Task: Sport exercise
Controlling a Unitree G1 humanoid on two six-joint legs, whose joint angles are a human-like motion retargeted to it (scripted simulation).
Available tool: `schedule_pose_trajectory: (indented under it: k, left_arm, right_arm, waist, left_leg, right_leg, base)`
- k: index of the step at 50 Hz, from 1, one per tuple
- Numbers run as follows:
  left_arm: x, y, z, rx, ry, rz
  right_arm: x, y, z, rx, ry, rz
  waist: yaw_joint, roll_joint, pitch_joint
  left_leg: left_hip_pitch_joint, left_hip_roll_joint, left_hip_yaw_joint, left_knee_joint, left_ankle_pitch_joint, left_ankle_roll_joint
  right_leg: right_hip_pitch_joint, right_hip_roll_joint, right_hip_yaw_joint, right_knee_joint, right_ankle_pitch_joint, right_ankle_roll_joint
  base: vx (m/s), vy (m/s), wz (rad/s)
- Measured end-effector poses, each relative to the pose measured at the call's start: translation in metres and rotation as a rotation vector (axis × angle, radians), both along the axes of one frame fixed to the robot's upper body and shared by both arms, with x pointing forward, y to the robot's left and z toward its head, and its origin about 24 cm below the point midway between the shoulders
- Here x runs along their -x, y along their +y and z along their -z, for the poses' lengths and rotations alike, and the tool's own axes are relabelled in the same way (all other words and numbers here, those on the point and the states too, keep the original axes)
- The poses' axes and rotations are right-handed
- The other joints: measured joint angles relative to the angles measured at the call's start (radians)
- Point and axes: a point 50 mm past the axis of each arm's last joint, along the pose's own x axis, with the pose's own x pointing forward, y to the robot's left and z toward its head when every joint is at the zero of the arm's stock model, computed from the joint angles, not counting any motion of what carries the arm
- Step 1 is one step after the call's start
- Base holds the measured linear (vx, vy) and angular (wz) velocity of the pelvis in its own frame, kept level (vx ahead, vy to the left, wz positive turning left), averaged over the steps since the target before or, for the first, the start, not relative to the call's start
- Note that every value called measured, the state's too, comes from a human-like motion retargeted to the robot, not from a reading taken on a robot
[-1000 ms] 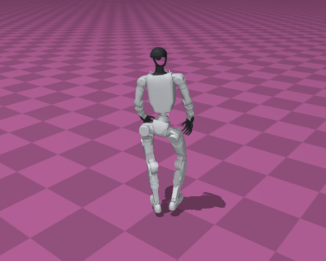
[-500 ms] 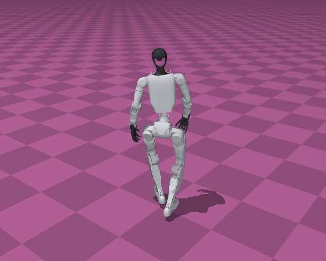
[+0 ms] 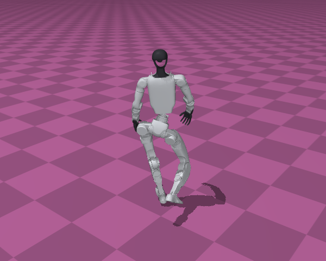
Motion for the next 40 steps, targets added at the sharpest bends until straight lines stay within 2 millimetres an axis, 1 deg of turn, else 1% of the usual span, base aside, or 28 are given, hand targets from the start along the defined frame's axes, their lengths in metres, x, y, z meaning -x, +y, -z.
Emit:
schedule_pose_trajectory:
  k: [2,3,5,8,11,12,13,15,17,18,20,23,25,28,30,32,33,36,38,40]
  left_arm:
    - [-0.02,-0.002,-0.009,-0.027,-0.06,0.047]
    - [-0.032,-0.002,-0.015,-0.044,-0.095,0.072]
    - [-0.06,-0.005,-0.031,-0.069,-0.171,0.136]
    - [-0.086,-0.021,-0.046,-0.075,-0.25,0.268]
    - [-0.101,-0.039,-0.058,-0.071,-0.299,0.408]
    - [-0.103,-0.044,-0.06,-0.067,-0.307,0.448]
    - [-0.104,-0.049,-0.06,-0.06,-0.31,0.48]
    - [-0.102,-0.055,-0.06,-0.049,-0.299,0.534]
    - [-0.095,-0.058,-0.055,-0.033,-0.274,0.544]
    - [-0.091,-0.056,-0.052,-0.032,-0.258,0.547]
    - [-0.078,-0.056,-0.042,-0.017,-0.212,0.529]
    - [-0.056,-0.046,-0.025,-0.012,-0.122,0.467]
    - [-0.037,-0.041,-0.013,-0.005,-0.051,0.417]
    - [-0.006,-0.031,0.003,0.0,0.059,0.335]
    - [0.014,-0.025,0.012,0.005,0.131,0.282]
    - [0.034,-0.02,0.019,0.013,0.2,0.238]
    - [0.043,-0.019,0.023,0.02,0.234,0.22]
    - [0.064,-0.016,0.029,0.038,0.311,0.178]
    - [0.076,-0.018,0.032,0.051,0.35,0.168]
    - [0.081,-0.021,0.034,0.065,0.368,0.174]
  right_arm:
    - [0.003,0.0,0.001,-0.014,0.001,0.013]
    - [0.003,0.002,0.001,-0.024,0.0,0.017]
    - [0.0,0.002,-0.001,-0.036,-0.003,0.026]
    - [0.014,0.003,0.009,-0.036,0.061,0.031]
    - [0.034,0.002,0.021,-0.022,0.157,0.02]
    - [0.042,0.001,0.025,-0.015,0.19,0.014]
    - [0.05,0.001,0.029,-0.007,0.222,0.008]
    - [0.062,0.0,0.035,0.002,0.276,-0.003]
    - [0.071,0.0,0.039,0.014,0.308,-0.009]
    - [0.073,0.0,0.041,0.015,0.315,-0.009]
    - [0.077,0.0,0.043,0.019,0.326,-0.004]
    - [0.075,0.001,0.043,0.012,0.307,0.024]
    - [0.074,0.001,0.042,0.006,0.291,0.044]
    - [0.066,0.002,0.039,-0.012,0.253,0.073]
    - [0.058,0.004,0.036,-0.029,0.221,0.084]
    - [0.049,0.007,0.032,-0.053,0.185,0.088]
    - [0.044,0.008,0.029,-0.065,0.168,0.089]
    - [0.029,0.014,0.021,-0.107,0.114,0.084]
    - [0.022,0.018,0.016,-0.132,0.089,0.08]
    - [0.018,0.021,0.014,-0.154,0.073,0.077]
  waist:
    - [-0.032,-0.002,0.027]
    - [-0.043,0.007,0.043]
    - [-0.028,0.071,0.103]
    - [-0.032,0.123,0.109]
    - [-0.023,0.153,0.099]
    - [-0.019,0.155,0.097]
    - [-0.016,0.149,0.095]
    - [0.01,0.167,0.096]
    - [0.024,0.154,0.098]
    - [0.038,0.168,0.098]
    - [0.052,0.155,0.103]
    - [0.071,0.142,0.102]
    - [0.081,0.129,0.105]
    - [0.087,0.108,0.113]
    - [0.09,0.095,0.123]
    - [0.087,0.089,0.139]
    - [0.08,0.087,0.149]
    - [0.049,0.096,0.176]
    - [0.028,0.104,0.186]
    - [0.009,0.115,0.19]
  left_leg:
    - [0.067,-0.021,-0.037,-0.003,-0.021,-0.004]
    - [0.1,-0.015,-0.057,0.001,-0.04,-0.008]
    - [0.172,0.051,-0.088,0.019,-0.099,-0.018]
    - [0.2,0.104,-0.123,0.026,-0.118,-0.031]
    - [0.212,0.139,-0.156,0.031,-0.139,-0.031]
    - [0.219,0.143,-0.165,0.031,-0.144,-0.028]
    - [0.229,0.136,-0.173,0.028,-0.143,-0.025]
    - [0.249,0.164,-0.186,0.033,-0.171,-0.015]
    - [0.267,0.155,-0.186,0.027,-0.164,-0.014]
    - [0.275,0.173,-0.191,0.032,-0.184,-0.008]
    - [0.292,0.164,-0.186,0.026,-0.178,-0.01]
    - [0.308,0.157,-0.187,0.024,-0.202,0.001]
    - [0.32,0.147,-0.182,0.019,-0.206,0.004]
    - [0.344,0.127,-0.182,0.016,-0.228,0.014]
    - [0.365,0.113,-0.176,0.014,-0.245,0.021]
    - [0.388,0.104,-0.169,0.012,-0.259,0.026]
    - [0.401,0.1,-0.171,0.012,-0.264,0.026]
    - [0.432,0.096,-0.186,0.018,-0.291,0.032]
    - [0.444,0.099,-0.184,0.02,-0.298,0.025]
    - [0.45,0.106,-0.18,0.022,-0.305,0.014]
  right_leg:
    - [-0.033,-0.008,0.015,0.0,-0.084,-0.017]
    - [-0.043,0.01,0.007,-0.024,-0.131,-0.024]
    - [-0.017,0.12,-0.055,-0.138,-0.207,-0.05]
    - [-0.058,0.242,-0.072,-0.345,-0.215,-0.042]
    - [-0.062,0.343,-0.067,-0.509,-0.193,-0.027]
    - [-0.057,0.359,-0.062,-0.537,-0.189,-0.024]
    - [-0.054,0.356,-0.052,-0.542,-0.19,-0.02]
    - [-0.004,0.399,-0.071,-0.598,-0.185,-0.034]
    - [0.005,0.383,-0.062,-0.587,-0.196,-0.03]
    - [0.032,0.412,-0.076,-0.623,-0.193,-0.036]
    - [0.037,0.394,-0.068,-0.607,-0.206,-0.029]
    - [0.041,0.394,-0.061,-0.602,-0.222,-0.027]
    - [0.033,0.379,-0.05,-0.571,-0.239,-0.025]
    - [0.008,0.355,-0.038,-0.487,-0.253,-0.029]
    - [-0.013,0.315,-0.066,-0.396,-0.25,-0.044]
    - [-0.041,0.255,-0.101,-0.285,-0.248,-0.082]
    - [-0.062,0.24,-0.099,-0.233,-0.25,-0.096]
    - [-0.146,0.242,-0.08,-0.126,-0.253,-0.116]
    - [-0.206,0.258,-0.074,-0.111,-0.253,-0.113]
    - [-0.264,0.284,-0.077,-0.137,-0.247,-0.1]
  base:
    - [0.38,0.03,0.34]
    - [0.4,0.01,-0.01]
    - [0.39,0.0,-0.34]
    - [0.31,-0.03,0.01]
    - [0.29,-0.04,0.08]
    - [0.25,-0.04,0.07]
    - [0.24,-0.04,-0.02]
    - [0.24,-0.03,-0.22]
    - [0.21,-0.03,-0.28]
    - [0.23,-0.02,-0.38]
    - [0.19,-0.03,-0.34]
    - [0.18,-0.01,-0.37]
    - [0.15,-0.02,-0.38]
    - [0.16,-0.01,-0.43]
    - [0.17,-0.01,-0.67]
    - [0.16,-0.01,-0.67]
    - [0.16,-0.01,-0.42]
    - [0.18,-0.02,-0.25]
    - [0.18,-0.07,-0.18]
    - [0.2,-0.09,-0.14]
